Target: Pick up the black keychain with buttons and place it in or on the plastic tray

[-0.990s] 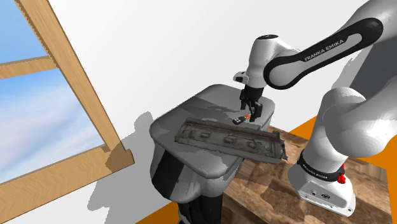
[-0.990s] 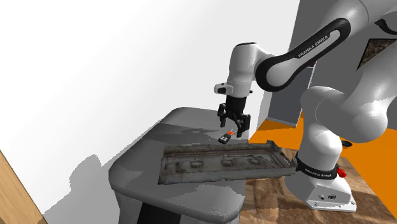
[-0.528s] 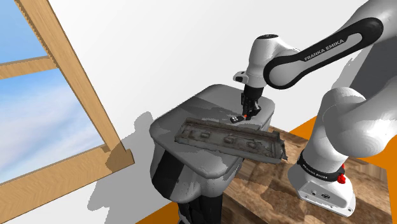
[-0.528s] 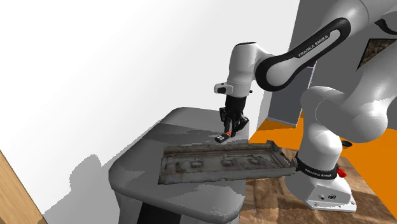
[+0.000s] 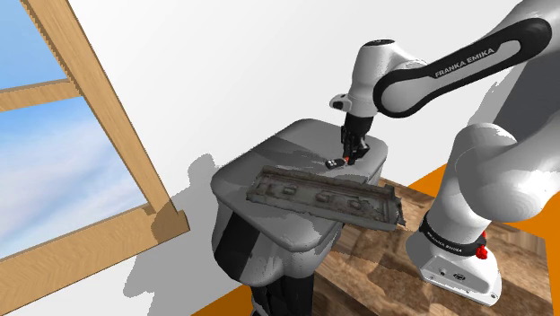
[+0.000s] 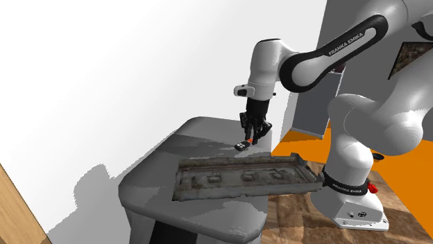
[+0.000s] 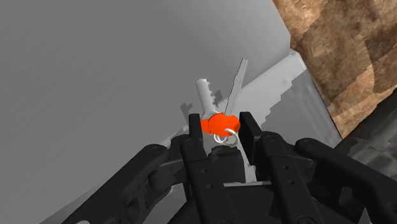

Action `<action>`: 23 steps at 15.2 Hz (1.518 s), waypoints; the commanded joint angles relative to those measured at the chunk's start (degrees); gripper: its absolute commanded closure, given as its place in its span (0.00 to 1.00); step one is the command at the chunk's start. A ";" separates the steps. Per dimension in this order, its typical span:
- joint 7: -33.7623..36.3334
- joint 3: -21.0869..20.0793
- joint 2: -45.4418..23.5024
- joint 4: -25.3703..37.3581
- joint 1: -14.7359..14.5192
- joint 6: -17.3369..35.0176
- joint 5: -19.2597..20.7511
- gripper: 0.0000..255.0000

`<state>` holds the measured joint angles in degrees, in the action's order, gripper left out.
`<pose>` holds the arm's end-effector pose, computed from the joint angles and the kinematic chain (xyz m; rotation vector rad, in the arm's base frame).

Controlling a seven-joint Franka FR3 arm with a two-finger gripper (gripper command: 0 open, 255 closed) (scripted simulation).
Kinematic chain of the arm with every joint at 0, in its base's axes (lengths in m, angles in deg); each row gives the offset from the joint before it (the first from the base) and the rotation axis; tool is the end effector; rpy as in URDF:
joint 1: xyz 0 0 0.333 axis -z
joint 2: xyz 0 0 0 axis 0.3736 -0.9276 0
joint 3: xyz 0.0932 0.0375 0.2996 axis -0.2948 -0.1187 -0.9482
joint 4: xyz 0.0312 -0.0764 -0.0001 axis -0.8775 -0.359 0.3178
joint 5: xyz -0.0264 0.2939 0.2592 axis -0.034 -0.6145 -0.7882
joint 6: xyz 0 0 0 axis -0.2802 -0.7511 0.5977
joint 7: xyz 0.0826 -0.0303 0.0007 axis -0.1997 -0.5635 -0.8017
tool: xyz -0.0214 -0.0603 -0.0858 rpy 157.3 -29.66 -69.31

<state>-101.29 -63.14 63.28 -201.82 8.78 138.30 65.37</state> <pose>0.2989 -0.0520 0.3557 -2.8228 -1.3635 -0.1204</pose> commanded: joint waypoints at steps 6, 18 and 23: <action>0.03 -2.05 3.93 3.56 -0.43 -7.44 -1.80 1.00; 0.04 -5.02 7.19 11.07 -1.50 -18.08 -4.58 1.00; 7.68 -12.10 6.86 10.38 -6.04 -17.59 -9.75 1.00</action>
<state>-95.52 -73.60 70.77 -191.48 3.96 120.24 56.92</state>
